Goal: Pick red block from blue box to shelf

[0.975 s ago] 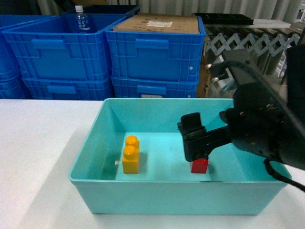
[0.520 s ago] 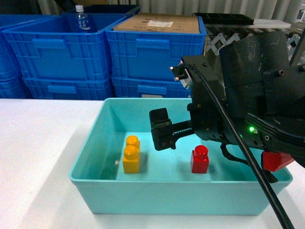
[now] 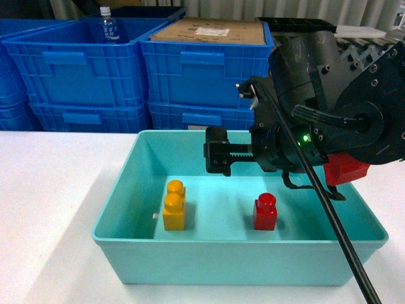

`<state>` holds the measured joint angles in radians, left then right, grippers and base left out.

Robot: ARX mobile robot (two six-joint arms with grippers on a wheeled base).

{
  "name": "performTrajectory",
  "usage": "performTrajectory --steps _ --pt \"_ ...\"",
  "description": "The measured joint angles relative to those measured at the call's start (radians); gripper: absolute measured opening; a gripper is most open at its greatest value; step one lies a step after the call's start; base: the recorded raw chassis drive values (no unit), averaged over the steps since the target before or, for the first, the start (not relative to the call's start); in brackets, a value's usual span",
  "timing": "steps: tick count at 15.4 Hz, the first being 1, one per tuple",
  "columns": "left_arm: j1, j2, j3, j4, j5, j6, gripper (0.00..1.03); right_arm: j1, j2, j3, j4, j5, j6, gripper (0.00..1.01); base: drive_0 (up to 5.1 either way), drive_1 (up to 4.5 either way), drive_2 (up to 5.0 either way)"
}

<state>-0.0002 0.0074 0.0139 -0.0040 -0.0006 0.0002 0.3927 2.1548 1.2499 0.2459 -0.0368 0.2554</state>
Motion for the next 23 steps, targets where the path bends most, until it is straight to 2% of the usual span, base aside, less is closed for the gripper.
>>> performTrajectory --steps 1,4,7,11,17,23 --pt "0.0 0.0 0.0 0.0 0.0 0.0 0.98 0.001 0.014 0.005 -0.03 0.003 0.023 0.98 0.0 0.0 0.0" --pt "0.0 0.0 0.0 0.0 0.0 0.0 0.98 0.006 0.036 0.006 -0.053 0.061 0.049 0.98 0.0 0.0 0.0" --pt "0.0 0.0 0.0 0.0 0.0 0.0 0.98 0.008 0.039 0.006 -0.102 0.085 0.088 0.98 0.0 0.0 0.0" --pt "0.0 0.0 0.0 0.0 0.0 0.0 0.98 0.016 0.038 -0.014 -0.113 0.137 0.093 0.98 0.0 0.0 0.0" --pt "0.0 0.0 0.0 0.0 0.0 0.0 0.98 0.042 0.051 -0.02 -0.135 0.149 0.119 0.98 0.0 0.0 0.0" --pt "0.0 0.0 0.0 0.0 0.0 0.0 0.98 0.051 0.09 -0.031 -0.116 0.18 0.118 0.98 0.0 0.0 0.0"
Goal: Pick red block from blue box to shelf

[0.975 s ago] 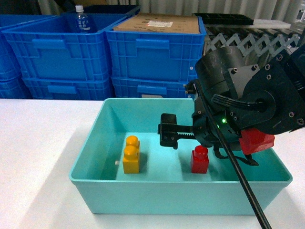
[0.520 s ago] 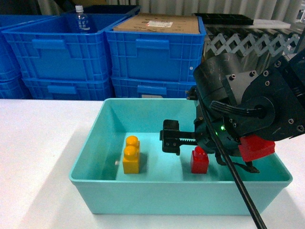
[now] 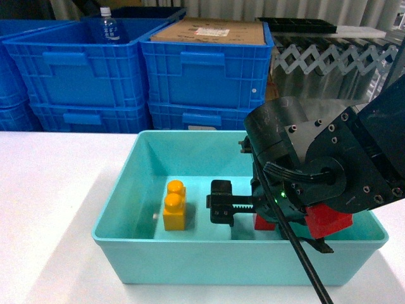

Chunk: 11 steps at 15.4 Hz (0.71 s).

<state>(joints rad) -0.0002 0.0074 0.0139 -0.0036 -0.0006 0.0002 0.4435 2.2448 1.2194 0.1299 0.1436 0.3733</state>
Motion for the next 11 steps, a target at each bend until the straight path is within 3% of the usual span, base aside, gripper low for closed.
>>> performTrajectory --steps 4,9,10,11 --pt "0.0 0.0 0.0 0.0 0.0 0.0 0.98 -0.013 0.012 0.001 0.023 0.014 -0.016 0.95 0.0 0.0 0.0" --pt "0.0 0.0 0.0 0.0 0.0 0.0 0.98 -0.039 0.04 0.0 0.077 0.024 -0.06 0.39 0.0 0.0 0.0" --pt "0.0 0.0 0.0 0.0 0.0 0.0 0.98 -0.039 0.04 0.0 0.087 0.019 -0.064 0.3 0.0 0.0 0.0" --pt "0.0 0.0 0.0 0.0 0.0 0.0 0.98 -0.038 0.041 -0.004 0.1 0.013 -0.068 0.29 0.0 0.0 0.0"
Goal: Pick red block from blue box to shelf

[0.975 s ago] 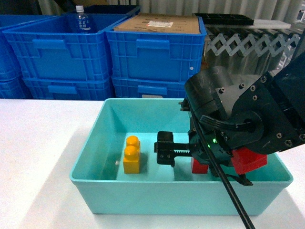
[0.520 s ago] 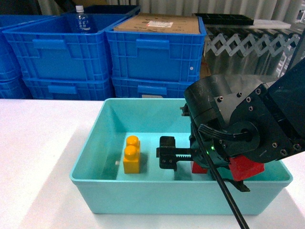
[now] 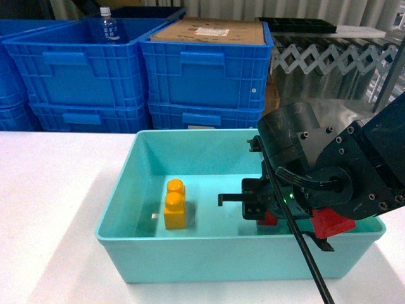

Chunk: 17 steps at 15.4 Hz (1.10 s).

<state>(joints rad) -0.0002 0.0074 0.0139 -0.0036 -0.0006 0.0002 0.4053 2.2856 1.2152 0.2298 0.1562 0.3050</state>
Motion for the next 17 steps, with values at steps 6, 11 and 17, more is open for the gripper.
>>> performTrajectory --steps 6,11,17 --pt "0.0 0.0 0.0 0.0 0.0 0.0 0.98 0.006 -0.046 -0.066 0.05 -0.033 -0.064 0.29 0.0 0.0 0.0" --pt "0.0 0.0 0.0 0.0 0.0 0.0 0.98 0.006 -0.139 -0.072 0.062 -0.061 -0.131 0.29 0.0 0.0 0.0" --pt "0.0 0.0 0.0 0.0 0.0 0.0 0.98 0.014 -0.251 -0.087 0.035 -0.102 -0.169 0.29 0.0 0.0 0.0"
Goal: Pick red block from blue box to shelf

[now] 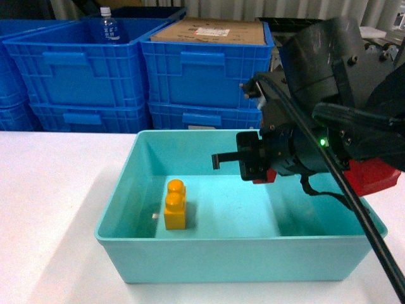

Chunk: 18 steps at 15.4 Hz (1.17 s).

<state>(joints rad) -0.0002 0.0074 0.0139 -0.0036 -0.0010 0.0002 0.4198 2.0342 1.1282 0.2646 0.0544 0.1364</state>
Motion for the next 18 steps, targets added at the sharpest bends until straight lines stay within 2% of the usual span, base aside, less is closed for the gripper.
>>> performTrajectory --steps 2,9,10,11,12,13,14,16,18 --pt "0.0 0.0 0.0 0.0 0.0 0.0 0.98 0.013 -0.045 -0.006 -0.005 -0.008 -0.007 0.29 0.0 0.0 0.0" --pt "0.0 0.0 0.0 0.0 0.0 0.0 0.98 0.011 -0.089 -0.046 -0.003 -0.022 -0.024 0.29 0.0 0.0 0.0" --pt "0.0 0.0 0.0 0.0 0.0 0.0 0.98 0.002 -0.133 -0.081 0.002 -0.037 -0.042 0.29 0.0 0.0 0.0" --pt "0.0 0.0 0.0 0.0 0.0 0.0 0.98 -0.045 -0.236 -0.131 0.038 -0.061 -0.078 0.29 0.0 0.0 0.0" --pt "0.0 0.0 0.0 0.0 0.0 0.0 0.98 -0.082 -0.337 -0.217 0.058 -0.094 -0.097 0.29 0.0 0.0 0.0" --pt "0.0 0.0 0.0 0.0 0.0 0.0 0.98 -0.151 -0.423 -0.301 0.161 -0.094 -0.135 0.29 0.0 0.0 0.0" --pt "0.0 0.0 0.0 0.0 0.0 0.0 0.98 -0.19 -0.446 -0.334 0.216 -0.073 -0.148 0.29 0.0 0.0 0.0" --pt "0.0 0.0 0.0 0.0 0.0 0.0 0.98 -0.266 -0.481 -0.399 0.345 -0.031 -0.152 0.29 0.0 0.0 0.0" --pt "0.0 0.0 0.0 0.0 0.0 0.0 0.98 -0.302 -0.518 -0.449 0.441 -0.008 -0.126 0.29 0.0 0.0 0.0"
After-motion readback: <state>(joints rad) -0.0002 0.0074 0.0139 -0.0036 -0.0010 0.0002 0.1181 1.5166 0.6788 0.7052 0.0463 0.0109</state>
